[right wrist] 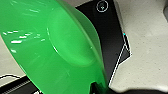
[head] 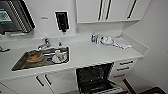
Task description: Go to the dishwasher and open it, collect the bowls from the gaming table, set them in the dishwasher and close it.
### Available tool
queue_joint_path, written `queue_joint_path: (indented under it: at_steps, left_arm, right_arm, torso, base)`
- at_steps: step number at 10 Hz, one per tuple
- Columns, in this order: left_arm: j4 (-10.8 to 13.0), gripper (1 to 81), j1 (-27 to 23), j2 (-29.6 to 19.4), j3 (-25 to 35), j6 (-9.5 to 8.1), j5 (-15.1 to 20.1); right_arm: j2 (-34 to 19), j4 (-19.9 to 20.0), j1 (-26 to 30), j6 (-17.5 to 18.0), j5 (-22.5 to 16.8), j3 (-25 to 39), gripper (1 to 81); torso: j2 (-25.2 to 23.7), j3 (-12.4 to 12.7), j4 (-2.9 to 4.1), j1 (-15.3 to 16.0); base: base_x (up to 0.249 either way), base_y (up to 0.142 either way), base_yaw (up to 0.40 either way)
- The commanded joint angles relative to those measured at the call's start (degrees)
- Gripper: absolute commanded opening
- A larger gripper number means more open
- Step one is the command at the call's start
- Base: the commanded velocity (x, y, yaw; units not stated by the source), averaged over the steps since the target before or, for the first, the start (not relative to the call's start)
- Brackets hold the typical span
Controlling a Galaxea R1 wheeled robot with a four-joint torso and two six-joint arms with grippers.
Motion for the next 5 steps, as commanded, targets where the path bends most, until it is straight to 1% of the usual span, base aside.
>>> queue_joint_path:
  at_steps: [1,2,5]
  left_arm:
    - [0.29,1.0,-6.42,-3.27,1.77,0.00,2.01]
    - [0.64,1.0,-6.86,-2.93,1.69,0.00,3.07]
    - [1.08,1.0,-8.09,-2.66,1.60,0.00,3.51]
  right_arm:
    - [-1.47,0.56,1.73,0.10,-4.71,1.10,1.0]
    - [-1.38,0.56,1.73,0.01,-4.71,1.01,1.0]
    - [-1.03,0.47,1.56,0.01,-4.71,0.75,1.0]
  torso:
    - [0.00,0.00,0.00,0.00]
    - [0.00,0.00,0.00,0.00]
    - [0.00,-0.02,0.00,0.00]
  base:
    - [0.000,0.000,0.000]
    - [0.000,0.000,0.000]
    - [0.000,0.000,0.000]
